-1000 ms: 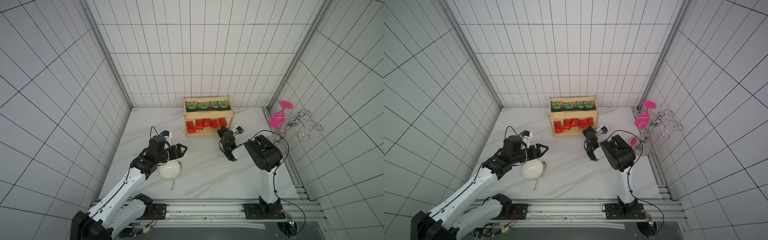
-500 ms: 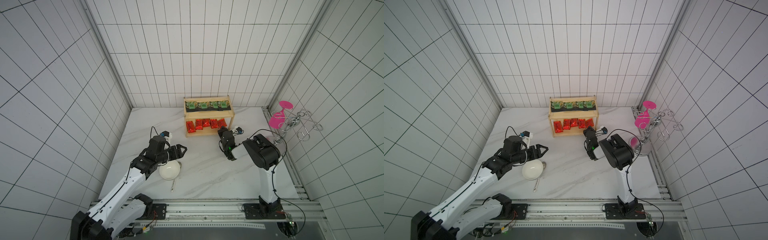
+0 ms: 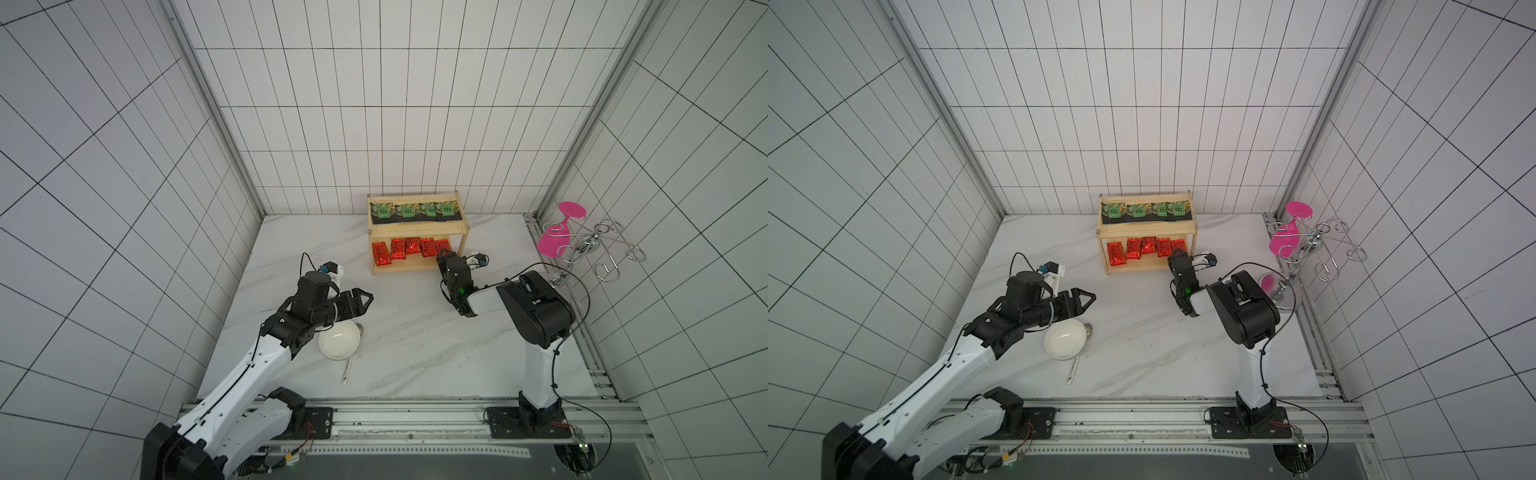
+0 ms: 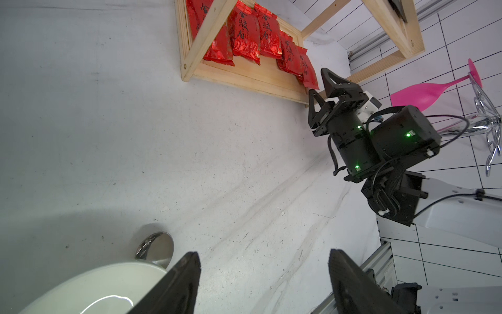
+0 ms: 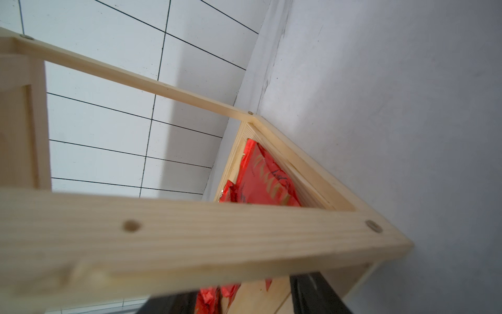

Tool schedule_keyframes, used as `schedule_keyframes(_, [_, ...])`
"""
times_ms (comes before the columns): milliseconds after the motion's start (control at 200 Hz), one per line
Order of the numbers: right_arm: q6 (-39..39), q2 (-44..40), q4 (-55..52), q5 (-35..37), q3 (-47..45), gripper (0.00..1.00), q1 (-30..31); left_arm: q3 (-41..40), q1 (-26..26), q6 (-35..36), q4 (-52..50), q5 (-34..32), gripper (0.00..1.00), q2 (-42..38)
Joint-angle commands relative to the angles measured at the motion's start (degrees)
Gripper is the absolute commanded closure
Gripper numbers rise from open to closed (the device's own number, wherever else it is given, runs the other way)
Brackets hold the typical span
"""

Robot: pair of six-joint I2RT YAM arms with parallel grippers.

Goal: Place the tea bags on the shelf by color
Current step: Place the tea bag on the shelf, then reset both arms

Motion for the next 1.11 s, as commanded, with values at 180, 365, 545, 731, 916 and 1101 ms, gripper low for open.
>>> schedule_keyframes(180, [3.1,-8.6,-18.1,-4.9,0.2,0.35,1.9,2.1,1.7,0.4,0.4,-1.4,0.22,-0.5])
schedule_keyframes(365, [-15.0,-28.5,-28.5,-1.2,-7.6,0.33,11.8,5.9,2.5,4.0,-2.6,-10.0,0.2,-4.2])
schedule_keyframes(545, [-47.2,-49.6,-33.2,1.0,-18.2,0.21,13.3,0.5,2.5,12.5,12.4,-31.6,0.02,-9.5])
schedule_keyframes(731, [-77.9,-70.3,-31.1,12.2,-30.5,0.16,5.1,-13.0,7.9,33.6,34.5,-43.8,0.01,-9.1])
schedule_keyframes(916, [-82.9,-76.4,-28.6,2.9,-38.3,0.15,-12.8,-17.0,13.9,35.7,42.2,-35.0,0.02,0.6])
schedule_keyframes(1101, [-75.6,-59.7,-10.7,-8.4,-42.4,0.17,-26.0,-19.1,20.5,36.0,50.0,-25.3,0.01,9.1])
